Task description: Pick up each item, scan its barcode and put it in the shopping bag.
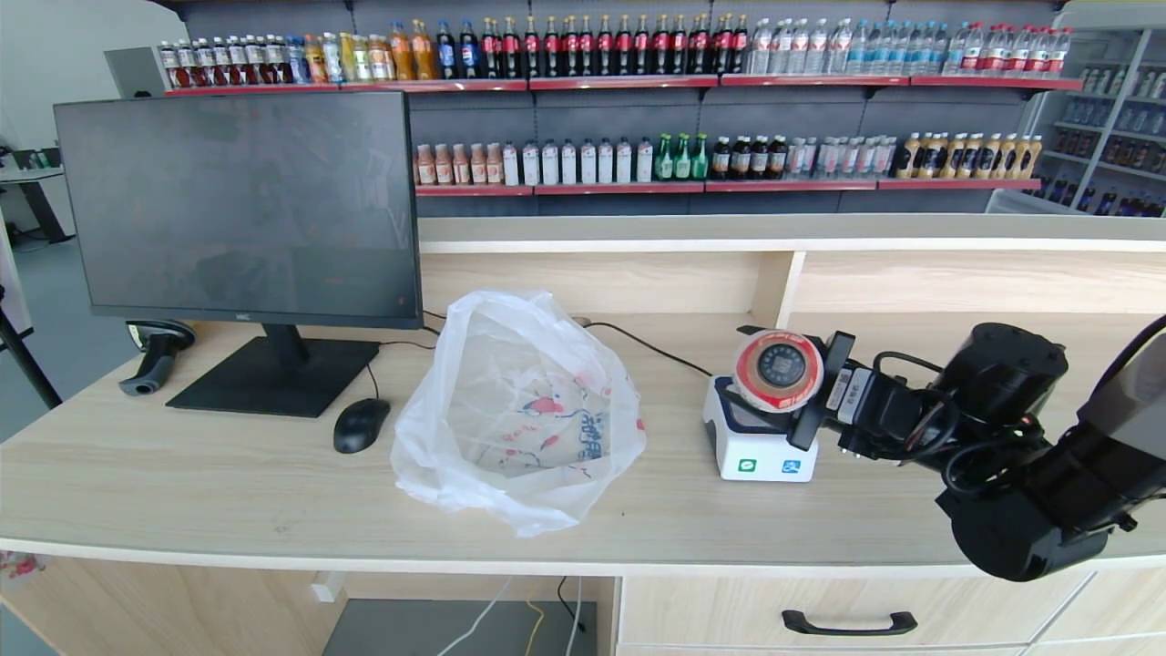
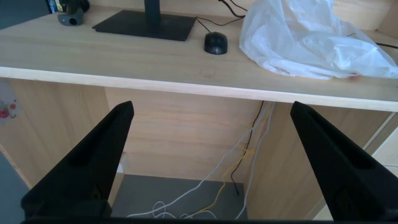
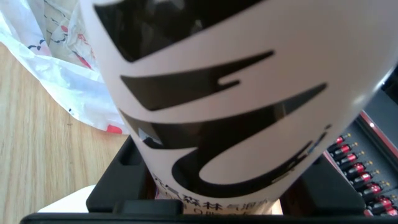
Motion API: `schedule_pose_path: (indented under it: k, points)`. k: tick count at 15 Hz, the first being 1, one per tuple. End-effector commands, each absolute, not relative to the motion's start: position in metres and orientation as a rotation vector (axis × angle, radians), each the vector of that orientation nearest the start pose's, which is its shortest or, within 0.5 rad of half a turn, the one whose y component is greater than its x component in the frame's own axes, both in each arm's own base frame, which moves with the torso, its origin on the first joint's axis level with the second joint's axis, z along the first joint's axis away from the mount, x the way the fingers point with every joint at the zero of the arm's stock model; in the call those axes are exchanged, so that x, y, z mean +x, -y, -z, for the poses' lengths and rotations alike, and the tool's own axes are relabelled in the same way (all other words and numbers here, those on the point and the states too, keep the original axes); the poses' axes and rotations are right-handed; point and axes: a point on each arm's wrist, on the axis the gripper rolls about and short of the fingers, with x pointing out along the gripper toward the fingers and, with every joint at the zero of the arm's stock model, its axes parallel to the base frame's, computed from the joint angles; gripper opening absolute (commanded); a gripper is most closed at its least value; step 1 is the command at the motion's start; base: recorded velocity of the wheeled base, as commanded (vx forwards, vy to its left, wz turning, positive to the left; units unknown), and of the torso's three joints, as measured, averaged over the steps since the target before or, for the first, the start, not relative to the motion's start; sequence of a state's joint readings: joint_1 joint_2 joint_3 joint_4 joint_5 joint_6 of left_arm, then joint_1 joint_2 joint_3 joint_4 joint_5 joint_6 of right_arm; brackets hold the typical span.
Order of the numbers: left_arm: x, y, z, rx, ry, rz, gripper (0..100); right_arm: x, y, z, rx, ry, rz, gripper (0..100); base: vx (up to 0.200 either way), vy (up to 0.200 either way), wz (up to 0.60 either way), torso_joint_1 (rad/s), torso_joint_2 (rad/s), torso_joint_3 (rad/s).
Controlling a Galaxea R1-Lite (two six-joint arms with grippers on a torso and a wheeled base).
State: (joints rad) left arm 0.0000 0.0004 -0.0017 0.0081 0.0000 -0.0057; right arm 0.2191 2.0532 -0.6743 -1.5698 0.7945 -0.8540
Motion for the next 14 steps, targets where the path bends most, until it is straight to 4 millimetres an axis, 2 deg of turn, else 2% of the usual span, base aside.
schedule_pose_path:
  k: [1, 10, 14]
  points:
    - [-0.023, 0.000, -0.075, -0.006, -0.006, 0.000, 100, 0.329, -0.090, -0.127, -0.833, 0.615, -0.867, 0, 0.000, 0.000, 0.00, 0.000, 0.00, 0.000]
    - [-0.023, 0.000, -0.075, -0.006, -0.006, 0.000, 100, 0.328, -0.089, -0.131, -0.834, 0.623, -0.860, 0, 0.000, 0.000, 0.00, 0.000, 0.00, 0.000]
    - [-0.023, 0.000, -0.075, -0.006, -0.006, 0.000, 100, 0.322, -0.089, -0.142, -0.836, 0.649, -0.846, 0, 0.000, 0.000, 0.00, 0.000, 0.00, 0.000]
